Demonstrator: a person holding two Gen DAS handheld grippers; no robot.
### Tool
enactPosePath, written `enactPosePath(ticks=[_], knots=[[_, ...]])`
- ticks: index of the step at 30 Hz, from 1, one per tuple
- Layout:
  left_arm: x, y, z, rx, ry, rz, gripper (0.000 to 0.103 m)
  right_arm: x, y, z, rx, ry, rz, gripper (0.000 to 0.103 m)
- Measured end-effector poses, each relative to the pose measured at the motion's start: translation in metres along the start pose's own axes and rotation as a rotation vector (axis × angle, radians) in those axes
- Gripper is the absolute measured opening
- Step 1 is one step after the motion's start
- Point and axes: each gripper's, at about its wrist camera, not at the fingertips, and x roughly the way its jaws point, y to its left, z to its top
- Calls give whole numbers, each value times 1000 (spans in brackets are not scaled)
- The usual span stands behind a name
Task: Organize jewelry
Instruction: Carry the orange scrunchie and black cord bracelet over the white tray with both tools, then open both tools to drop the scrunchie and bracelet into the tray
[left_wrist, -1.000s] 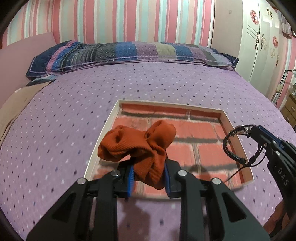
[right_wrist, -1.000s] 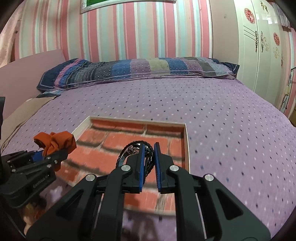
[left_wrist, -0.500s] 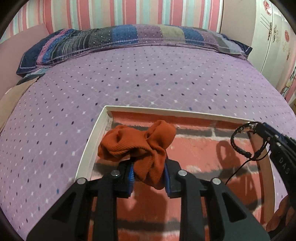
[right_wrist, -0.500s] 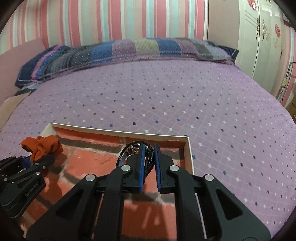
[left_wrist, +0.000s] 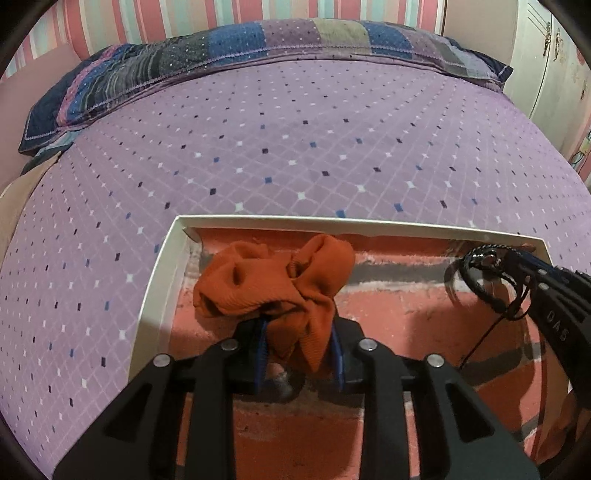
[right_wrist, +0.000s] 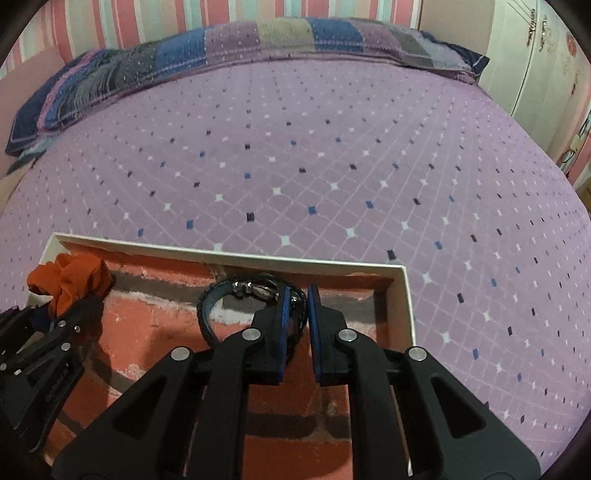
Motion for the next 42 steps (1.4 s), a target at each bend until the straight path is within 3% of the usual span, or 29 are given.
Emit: enactPosePath(ticks=[8, 10, 12, 17, 21, 26, 31, 36, 40, 42], knots=[[2, 1, 1, 1, 11, 29, 38, 7, 4, 1, -7, 43, -13, 15], [2, 2, 2, 4, 11, 37, 41, 7, 3, 0, 0, 49, -3, 20], [0, 4, 2, 0, 10, 39, 44, 5, 1, -1, 11, 57, 14, 33], [-6, 8, 3, -13, 0, 39, 51, -4, -6, -3, 18, 38, 29, 34], [-12, 12, 0, -27, -11, 25, 63, -16, -14, -6, 23, 13, 59, 42], [-23, 14, -7, -36, -15, 6, 63, -33, -23, -13, 17, -25, 63, 52], [-49, 20, -20, -66, -38, -30, 63, -64, -28, -29, -6, -87, 41, 58], [-95, 23, -46, -43, -87, 2, 64, -105, -29, -55, -52, -159, 32, 66], [-142, 33, -77, -65, -158, 20, 82, -140, -33, -82, -68, -212, 36, 73], [-166, 40, -96, -79, -197, 27, 83, -157, -36, -97, -70, -231, 41, 79]])
